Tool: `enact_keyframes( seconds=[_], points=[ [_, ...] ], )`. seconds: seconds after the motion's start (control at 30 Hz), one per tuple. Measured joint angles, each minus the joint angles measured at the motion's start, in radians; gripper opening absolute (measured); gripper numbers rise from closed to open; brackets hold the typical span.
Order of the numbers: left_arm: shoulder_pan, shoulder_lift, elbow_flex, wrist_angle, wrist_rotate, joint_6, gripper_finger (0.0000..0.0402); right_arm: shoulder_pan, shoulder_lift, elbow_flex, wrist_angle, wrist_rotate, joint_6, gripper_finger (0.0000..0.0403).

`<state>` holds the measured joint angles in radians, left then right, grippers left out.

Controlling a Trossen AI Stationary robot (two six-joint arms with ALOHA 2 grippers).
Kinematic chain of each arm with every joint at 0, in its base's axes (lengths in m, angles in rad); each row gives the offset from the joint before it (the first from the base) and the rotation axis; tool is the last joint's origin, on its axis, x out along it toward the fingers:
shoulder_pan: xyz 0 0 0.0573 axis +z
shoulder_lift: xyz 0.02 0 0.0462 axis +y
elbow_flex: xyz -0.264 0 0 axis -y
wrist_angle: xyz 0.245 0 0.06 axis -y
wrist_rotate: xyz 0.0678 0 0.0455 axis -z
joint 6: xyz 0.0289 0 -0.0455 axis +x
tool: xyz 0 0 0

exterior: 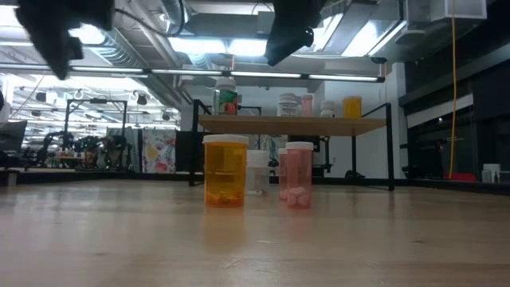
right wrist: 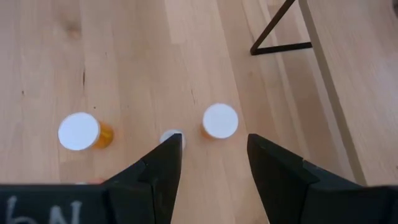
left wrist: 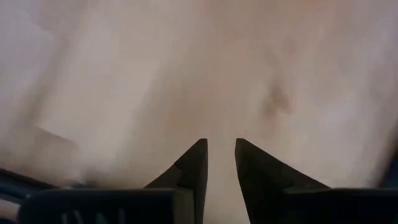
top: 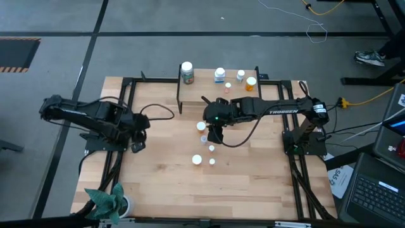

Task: Pick and place medicine bottles onto shelf by color
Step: Put the top orange pill bottle on the shelf

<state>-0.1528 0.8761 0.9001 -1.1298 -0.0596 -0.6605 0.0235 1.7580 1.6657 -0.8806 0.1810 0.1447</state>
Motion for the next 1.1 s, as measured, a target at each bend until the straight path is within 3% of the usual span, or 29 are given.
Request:
enact_keyframes(
  seconds=[0.1,0.37,0.73,1.0,1.1],
  points=[
    [-0.057,-0.021,-0.001,0.017,-0.158,0.021,0.0079,0.0,0.0,0.0,0.0,0.001,-0.022,0.0185],
    [-0.196,-0.177,-0.053,0.217,-0.223,0.142,0.008,0.0,0.0,0.0,0.009,0.001,-0.047,0.0185],
    [-0.223,-0.498,-0.513,0.862,-0.264,0.266,0.008,0.0,0.0,0.0,0.026,0.001,-0.052,0.0185],
    [-0.222,-0.521,-0.864,1.529,-0.297,0.492,0.008,0.0,0.0,0.0,0.025,0.001,-0.053,0.0185],
    [-0.221,-0.533,-0.889,1.583,-0.285,0.552,0.008,0.0,0.0,0.0,0.025,0.002,-0.053,0.0185]
  ],
)
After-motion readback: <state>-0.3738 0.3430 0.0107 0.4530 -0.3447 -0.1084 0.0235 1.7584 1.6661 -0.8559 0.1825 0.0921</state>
